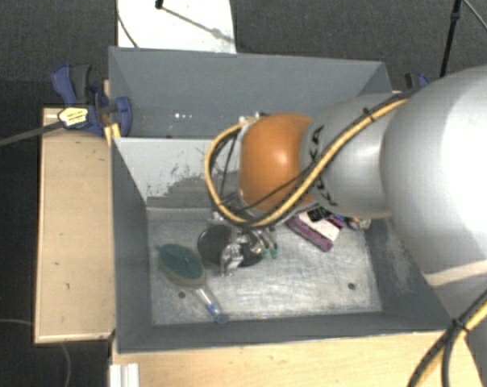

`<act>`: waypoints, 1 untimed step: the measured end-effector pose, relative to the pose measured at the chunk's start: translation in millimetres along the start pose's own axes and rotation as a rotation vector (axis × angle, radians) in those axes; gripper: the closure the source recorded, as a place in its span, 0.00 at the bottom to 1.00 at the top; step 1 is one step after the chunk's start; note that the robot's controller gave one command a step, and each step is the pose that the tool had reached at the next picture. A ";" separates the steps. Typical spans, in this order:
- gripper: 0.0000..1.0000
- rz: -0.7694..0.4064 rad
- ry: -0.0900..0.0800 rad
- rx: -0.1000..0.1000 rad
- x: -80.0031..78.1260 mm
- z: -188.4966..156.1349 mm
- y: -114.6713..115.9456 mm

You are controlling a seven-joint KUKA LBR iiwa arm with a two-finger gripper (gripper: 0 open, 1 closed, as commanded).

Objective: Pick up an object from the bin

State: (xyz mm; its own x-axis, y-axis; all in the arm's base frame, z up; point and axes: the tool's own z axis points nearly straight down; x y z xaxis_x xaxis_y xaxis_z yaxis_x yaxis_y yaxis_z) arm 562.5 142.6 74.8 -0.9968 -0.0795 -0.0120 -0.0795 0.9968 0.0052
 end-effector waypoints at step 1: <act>1.00 0.001 0.003 0.003 14.0 -139.1 5.2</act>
Offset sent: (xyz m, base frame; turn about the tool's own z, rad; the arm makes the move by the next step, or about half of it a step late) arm -0.0179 0.0027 0.1343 0.0024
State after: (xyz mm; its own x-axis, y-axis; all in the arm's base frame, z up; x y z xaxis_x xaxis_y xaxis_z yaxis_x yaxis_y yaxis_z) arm 546.5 145.9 213.7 -0.9968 -0.0789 -0.0091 -0.0789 0.9969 0.0024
